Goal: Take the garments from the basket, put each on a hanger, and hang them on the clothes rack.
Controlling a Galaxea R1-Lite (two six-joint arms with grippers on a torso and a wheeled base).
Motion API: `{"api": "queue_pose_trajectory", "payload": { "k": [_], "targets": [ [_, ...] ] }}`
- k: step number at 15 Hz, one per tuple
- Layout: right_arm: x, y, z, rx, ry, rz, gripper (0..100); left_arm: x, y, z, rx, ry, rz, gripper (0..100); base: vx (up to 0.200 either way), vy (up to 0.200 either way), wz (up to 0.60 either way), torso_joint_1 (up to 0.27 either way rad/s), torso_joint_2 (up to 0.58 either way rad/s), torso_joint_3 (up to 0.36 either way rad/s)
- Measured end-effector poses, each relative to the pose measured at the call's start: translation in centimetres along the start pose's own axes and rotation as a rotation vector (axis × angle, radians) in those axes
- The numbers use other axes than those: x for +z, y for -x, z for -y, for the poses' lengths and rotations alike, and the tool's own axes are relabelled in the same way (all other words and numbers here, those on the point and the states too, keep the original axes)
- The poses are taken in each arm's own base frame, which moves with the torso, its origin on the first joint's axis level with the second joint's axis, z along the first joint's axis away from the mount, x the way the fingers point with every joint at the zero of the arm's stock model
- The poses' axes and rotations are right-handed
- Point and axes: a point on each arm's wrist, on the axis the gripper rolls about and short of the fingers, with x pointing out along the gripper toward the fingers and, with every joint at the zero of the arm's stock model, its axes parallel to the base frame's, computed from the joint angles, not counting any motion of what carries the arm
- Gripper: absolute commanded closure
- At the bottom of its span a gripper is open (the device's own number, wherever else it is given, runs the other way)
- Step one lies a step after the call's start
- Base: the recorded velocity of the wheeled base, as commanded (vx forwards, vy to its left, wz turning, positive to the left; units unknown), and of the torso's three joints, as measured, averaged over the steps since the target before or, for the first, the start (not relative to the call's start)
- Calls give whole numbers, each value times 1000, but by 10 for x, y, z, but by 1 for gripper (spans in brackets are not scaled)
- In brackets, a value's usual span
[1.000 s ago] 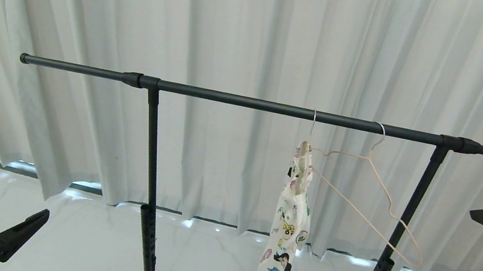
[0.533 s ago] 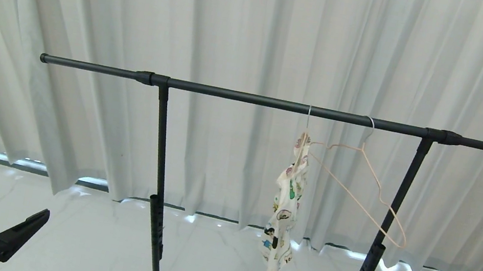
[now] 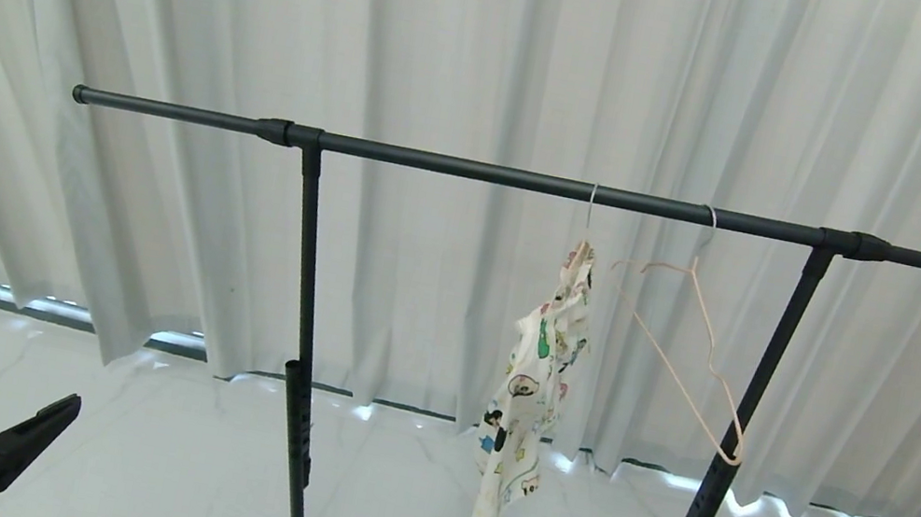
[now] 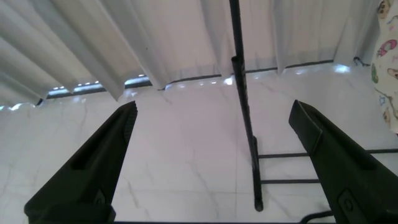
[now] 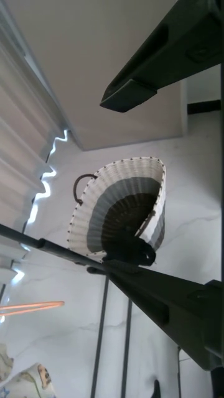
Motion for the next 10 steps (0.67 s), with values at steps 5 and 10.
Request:
{"api": "queue_pose_trajectory", "payload": {
  "k": [5,10],
  "targets": [
    [-3,-2,-1,-1,-2,-8,0,-4,-4,-3,58,273,-36,0,0,0,0,-227,499,282],
    [-16,-10,-5,-10,-14,0,0,-12,-8,-6,104,291,-90,0,0,0,0,-206,493,284]
  ]
}}
